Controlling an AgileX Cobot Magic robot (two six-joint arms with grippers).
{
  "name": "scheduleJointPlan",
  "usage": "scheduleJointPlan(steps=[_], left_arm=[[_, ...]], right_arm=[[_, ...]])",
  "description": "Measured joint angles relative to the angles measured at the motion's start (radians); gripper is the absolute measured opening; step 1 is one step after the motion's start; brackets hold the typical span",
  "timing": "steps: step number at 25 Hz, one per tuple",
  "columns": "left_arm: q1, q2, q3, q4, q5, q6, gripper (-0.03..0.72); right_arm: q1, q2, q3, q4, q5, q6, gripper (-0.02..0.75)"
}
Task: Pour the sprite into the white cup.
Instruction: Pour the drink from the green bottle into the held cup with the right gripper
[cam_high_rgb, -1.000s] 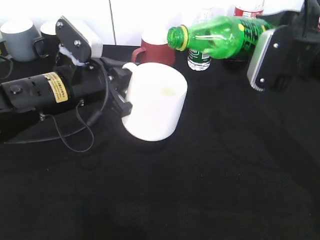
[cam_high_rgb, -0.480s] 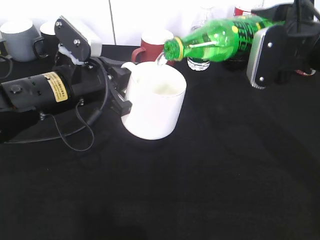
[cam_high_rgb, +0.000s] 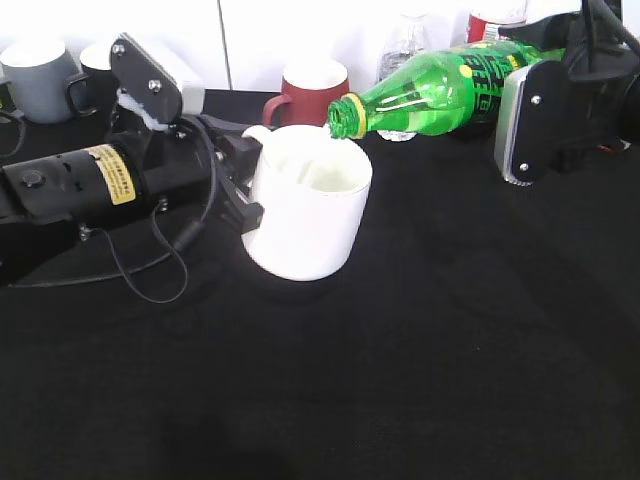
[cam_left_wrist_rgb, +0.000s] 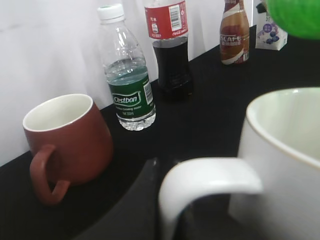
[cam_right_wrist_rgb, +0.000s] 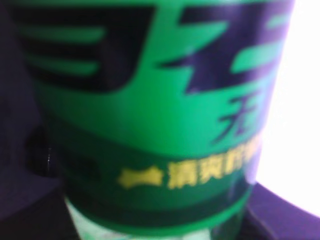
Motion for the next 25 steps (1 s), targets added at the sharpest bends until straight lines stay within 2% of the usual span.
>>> scheduleJointPlan(steps=[25], left_arm=[[0.000,0.000,0.000,0.003,0.011,0.003,0.039]], right_arm=[[0.000,-0.001,-0.011,-0.031,-0.002,-0.012,0.386]])
